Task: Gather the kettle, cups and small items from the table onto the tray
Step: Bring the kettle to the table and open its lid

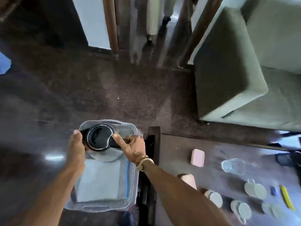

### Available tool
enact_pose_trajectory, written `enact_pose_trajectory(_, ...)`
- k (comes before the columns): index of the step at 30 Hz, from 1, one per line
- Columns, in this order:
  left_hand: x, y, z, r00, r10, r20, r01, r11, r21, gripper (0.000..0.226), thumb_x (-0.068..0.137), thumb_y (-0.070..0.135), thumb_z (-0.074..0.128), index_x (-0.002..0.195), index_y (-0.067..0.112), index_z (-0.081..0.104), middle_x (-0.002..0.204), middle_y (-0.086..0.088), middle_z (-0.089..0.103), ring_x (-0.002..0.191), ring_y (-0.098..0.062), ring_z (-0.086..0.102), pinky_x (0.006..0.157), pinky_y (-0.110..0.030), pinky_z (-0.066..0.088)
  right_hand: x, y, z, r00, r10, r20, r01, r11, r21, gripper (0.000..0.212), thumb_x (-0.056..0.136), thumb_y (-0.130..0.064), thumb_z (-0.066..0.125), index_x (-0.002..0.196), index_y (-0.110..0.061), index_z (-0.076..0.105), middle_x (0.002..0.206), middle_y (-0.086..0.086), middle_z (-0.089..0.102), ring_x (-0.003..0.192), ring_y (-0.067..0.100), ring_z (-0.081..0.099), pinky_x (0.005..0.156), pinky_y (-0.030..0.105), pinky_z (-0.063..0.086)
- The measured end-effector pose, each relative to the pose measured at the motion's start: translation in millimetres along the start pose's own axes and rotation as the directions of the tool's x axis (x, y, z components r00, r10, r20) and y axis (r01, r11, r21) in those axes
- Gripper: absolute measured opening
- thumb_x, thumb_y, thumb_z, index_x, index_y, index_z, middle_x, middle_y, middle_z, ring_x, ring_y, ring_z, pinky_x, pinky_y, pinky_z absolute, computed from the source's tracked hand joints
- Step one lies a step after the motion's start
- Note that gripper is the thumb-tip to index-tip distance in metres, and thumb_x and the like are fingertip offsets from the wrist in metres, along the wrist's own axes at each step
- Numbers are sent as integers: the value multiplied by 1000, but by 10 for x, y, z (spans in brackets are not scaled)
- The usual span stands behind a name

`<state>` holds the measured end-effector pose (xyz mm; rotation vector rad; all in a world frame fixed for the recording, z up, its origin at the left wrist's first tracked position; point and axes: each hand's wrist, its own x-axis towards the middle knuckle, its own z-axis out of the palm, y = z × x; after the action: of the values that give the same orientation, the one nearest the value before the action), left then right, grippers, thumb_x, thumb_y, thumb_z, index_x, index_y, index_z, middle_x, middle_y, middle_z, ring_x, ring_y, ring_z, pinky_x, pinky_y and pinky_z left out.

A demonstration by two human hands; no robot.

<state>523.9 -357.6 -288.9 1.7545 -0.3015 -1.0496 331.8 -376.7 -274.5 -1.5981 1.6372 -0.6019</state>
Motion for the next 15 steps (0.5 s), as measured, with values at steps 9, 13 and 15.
enact_pose_trajectory(9, -148, 233, 33, 1000, -26, -13, 25, 994, -103, 39, 103, 53, 38, 112, 24, 63, 87, 6, 72, 70, -17, 66, 47, -22, 48, -89, -203, -41, 998, 39, -52, -37, 998, 56, 89, 76, -92, 37, 49, -7, 32, 45, 13, 36, 48, 28, 33, 50, 43, 37)
enact_pose_trajectory(13, -407, 412, 50, 999, 22, -28, -26, 988, -153, 27, 103, 44, 46, 94, 26, 64, 66, 18, 72, 54, 2, 66, 43, -14, 50, -263, -273, -255, 996, 64, -60, -57, 992, 113, 86, 73, -90, 48, 50, -9, 35, 45, 7, 33, 52, 31, 36, 52, 44, 38)
enact_pose_trajectory(15, -567, 494, 75, 999, 27, 23, -24, 990, -143, 30, 103, 45, 44, 94, 25, 65, 75, 11, 74, 63, -3, 66, 52, -19, 52, -384, -295, -405, 995, 88, -48, -77, 979, 191, 83, 72, -88, 54, 52, -9, 39, 46, 1, 33, 54, 32, 36, 53, 45, 39)
